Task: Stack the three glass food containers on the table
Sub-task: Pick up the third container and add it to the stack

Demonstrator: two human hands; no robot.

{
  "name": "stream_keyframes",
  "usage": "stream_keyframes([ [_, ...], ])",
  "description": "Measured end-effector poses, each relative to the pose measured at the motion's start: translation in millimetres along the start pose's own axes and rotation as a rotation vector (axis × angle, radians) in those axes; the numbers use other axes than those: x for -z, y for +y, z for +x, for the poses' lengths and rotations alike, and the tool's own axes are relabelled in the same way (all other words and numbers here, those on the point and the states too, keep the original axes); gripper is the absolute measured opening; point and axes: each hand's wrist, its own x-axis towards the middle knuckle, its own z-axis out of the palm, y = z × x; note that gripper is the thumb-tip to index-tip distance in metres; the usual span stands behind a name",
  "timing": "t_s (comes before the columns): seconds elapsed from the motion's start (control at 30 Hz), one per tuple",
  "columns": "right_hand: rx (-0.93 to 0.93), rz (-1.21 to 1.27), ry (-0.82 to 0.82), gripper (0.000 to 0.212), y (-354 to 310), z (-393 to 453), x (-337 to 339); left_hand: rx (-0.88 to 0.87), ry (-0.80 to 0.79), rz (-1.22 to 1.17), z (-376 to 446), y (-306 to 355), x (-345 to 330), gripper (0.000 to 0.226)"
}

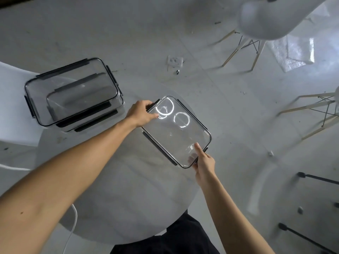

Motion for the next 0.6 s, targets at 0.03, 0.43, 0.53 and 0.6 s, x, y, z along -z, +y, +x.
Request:
stream_keyframes([
  [0.03, 0.025, 0.012, -0.002, 0.041, -8, -2, -2, -0.018, 0.017, -0.017, -1, 7, 8, 0.044],
  [0.43, 0.339, -0.068, -0.160, 0.036, -136, -67, -73, -0.184, 0.288, -0.248, -36, 64, 148, 0.069],
  [0.53, 0.404, -0.107, -0.229, 0.038, -162, -88, -102, -0.198, 0.352, -0.286, -50, 55, 181, 0.070],
  [0.6, 0.442, -0.173, -0.251, 0.040, -175, -99, -121, -0.183, 0.400, -0.301, -59, 46, 200, 0.072],
])
